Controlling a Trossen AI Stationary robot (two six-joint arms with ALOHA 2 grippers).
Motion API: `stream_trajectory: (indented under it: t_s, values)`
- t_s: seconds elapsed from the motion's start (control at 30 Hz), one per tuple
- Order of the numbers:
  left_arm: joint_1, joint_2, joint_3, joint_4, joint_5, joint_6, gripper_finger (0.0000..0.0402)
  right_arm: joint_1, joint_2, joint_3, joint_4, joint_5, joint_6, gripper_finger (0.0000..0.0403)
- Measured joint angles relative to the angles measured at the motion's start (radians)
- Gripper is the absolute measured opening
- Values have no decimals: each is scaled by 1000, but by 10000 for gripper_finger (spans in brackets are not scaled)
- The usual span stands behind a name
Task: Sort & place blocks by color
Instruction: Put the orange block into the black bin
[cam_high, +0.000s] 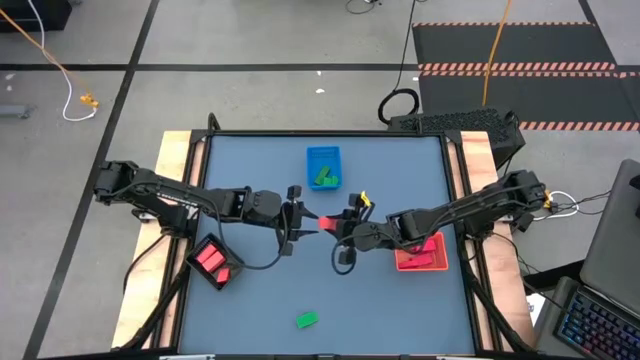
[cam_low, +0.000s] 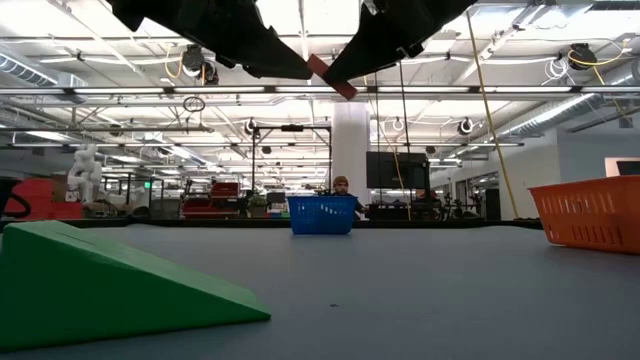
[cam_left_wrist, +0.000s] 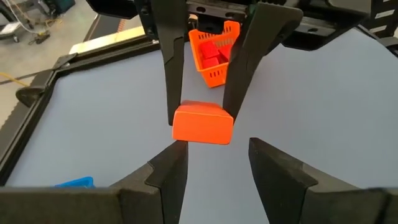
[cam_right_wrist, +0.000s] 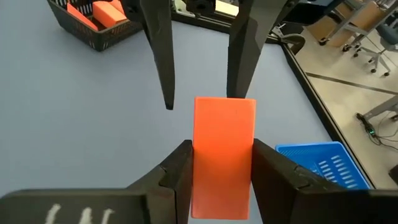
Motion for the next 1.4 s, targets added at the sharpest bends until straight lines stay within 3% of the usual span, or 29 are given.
stream_trajectory:
  t_s: [0.2,0.6,0.87,1.07,1.4]
  values:
    - [0,0,0,7,-5,-40,179,0,29,0,23,12,-4,117]
    - [6,4,4,30,-69,-62,271,0,33,-1,46,-18,-11,117]
    - [7,4,3,22,-69,-64,304,1,33,-1,45,-14,-13,117]
    - [7,19,3,29,-59,-63,298,0,32,-1,46,-10,-14,117]
    - [-7,110,2,117,-59,-10,239,1,31,-1,52,-9,-16,117]
